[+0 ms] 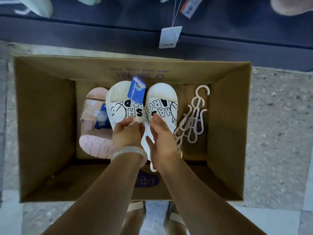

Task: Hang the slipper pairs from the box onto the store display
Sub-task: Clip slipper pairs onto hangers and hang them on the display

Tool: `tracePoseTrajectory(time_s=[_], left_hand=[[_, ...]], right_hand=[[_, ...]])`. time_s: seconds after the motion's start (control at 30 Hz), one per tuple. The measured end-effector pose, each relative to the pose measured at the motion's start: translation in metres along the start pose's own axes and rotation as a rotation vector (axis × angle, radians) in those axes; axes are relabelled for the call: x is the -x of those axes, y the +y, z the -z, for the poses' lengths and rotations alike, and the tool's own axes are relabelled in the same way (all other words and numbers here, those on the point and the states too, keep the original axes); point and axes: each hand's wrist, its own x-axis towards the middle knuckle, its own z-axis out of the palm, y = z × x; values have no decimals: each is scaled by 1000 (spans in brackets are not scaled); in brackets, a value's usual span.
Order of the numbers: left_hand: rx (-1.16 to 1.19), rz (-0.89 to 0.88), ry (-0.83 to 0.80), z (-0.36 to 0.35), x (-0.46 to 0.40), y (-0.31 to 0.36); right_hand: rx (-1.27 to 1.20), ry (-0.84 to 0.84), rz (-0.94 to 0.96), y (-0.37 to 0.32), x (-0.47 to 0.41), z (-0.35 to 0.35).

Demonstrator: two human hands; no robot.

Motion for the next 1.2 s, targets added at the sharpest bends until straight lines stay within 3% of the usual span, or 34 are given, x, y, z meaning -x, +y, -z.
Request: tracePoseTrajectory(time_s=[0.2, 0.37, 0.53, 0.63, 0.73, 0.83, 0.9, 1.03, 1.2], left_hand=[[-463, -291, 20, -9, -13, -10], [-869, -788, 195, -20, -16, 13], [-1551, -989, -99, -40, -45, 23], [-1745, -982, -100, -49, -54, 24], [-1590, -973, -78, -55, -57, 30], [-1072, -895, -79, -50, -52, 30], [-848, -883, -48, -42, -45, 27], [-727, -909, -20, -19, -39, 9], [-400, -821, -56, -6, -22, -4]], right_hand=[[115, 20, -59, -16, -23, 26], [218, -72, 16, -14, -33, 44], [185, -76, 104, -11, -40, 54], [156, -75, 119, -11, -42, 52], [128, -83, 109, -10, -45, 48], [77, -94, 113, -13, -43, 44], [49, -82, 106, -15, -41, 41], [-56, -40, 23, -20, -39, 36], [-47, -21, -13, -21, -36, 33]])
